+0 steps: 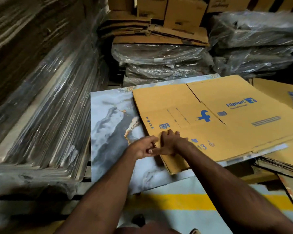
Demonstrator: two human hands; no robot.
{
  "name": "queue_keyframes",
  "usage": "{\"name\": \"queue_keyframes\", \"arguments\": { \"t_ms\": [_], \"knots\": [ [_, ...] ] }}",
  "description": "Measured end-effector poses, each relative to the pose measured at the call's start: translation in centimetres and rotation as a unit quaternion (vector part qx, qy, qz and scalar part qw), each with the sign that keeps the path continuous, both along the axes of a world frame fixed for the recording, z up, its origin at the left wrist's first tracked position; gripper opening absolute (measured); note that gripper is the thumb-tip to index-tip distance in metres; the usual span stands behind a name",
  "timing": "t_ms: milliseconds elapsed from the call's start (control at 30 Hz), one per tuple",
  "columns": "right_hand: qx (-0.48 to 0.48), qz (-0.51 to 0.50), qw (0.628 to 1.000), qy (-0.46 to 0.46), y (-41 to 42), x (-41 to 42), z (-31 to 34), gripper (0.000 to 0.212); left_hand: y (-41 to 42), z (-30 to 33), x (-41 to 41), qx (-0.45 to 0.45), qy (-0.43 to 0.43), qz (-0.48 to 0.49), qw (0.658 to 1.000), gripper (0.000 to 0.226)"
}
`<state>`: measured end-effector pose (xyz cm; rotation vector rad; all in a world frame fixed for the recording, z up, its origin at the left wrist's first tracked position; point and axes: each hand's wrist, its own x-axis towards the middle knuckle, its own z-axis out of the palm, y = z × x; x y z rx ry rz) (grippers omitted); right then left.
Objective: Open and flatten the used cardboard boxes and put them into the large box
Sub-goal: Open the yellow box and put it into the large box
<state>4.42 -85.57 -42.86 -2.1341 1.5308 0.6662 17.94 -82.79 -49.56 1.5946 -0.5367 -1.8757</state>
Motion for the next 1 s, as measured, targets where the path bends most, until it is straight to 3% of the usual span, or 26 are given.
{"name": "queue_keyframes", "arguments": {
  "t_ms": [67,133,300,400,500,567,733,900,1000],
  "knots": [
    [0.006,-0.006,0.999,0.049,-0.6,-0.5,1.2,0.135,-1.1,0.8,-1.0,-0.006,0.035,-0.037,0.999,0.017],
    [-0.006,-0.043,0.998,0.053,-0.8,-1.2,1.8,0.131,-1.9,1.6,-2.1,-0.018,0.052,-0.084,0.995,0.019],
    [-0.131,-0.095,0.987,0.01,-0.2,-2.7,3.0,0.076,-4.2,3.0,-3.5,-0.07,0.091,-0.125,0.985,0.027],
    [-0.153,-0.019,0.988,0.026,-0.5,-3.6,5.3,0.043,-6.5,3.8,-3.3,-0.077,0.116,-0.032,0.99,0.047],
    [-0.142,0.065,0.987,0.041,-0.3,-4.5,9.1,0.028,-9.4,5.3,-2.7,-0.084,0.179,0.098,0.975,0.059],
    [-0.126,0.083,0.988,0.043,0.1,-5.3,11.2,0.024,-11.0,6.6,-2.3,-0.089,0.189,0.131,0.969,0.053],
    [-0.134,0.034,0.988,0.063,0.3,-7.9,12.9,0.031,-12.2,8.2,-3.4,-0.072,0.132,0.077,0.986,0.012],
    [-0.249,-0.084,0.961,0.089,0.0,-7.8,8.7,0.045,-12.0,8.9,-6.8,-0.108,0.165,0.087,0.976,0.017],
    [-0.284,-0.054,0.956,0.054,-0.6,-9.5,8.3,0.038,-12.7,9.9,-7.2,-0.127,0.175,0.1,0.971,0.014]
  ]
}}
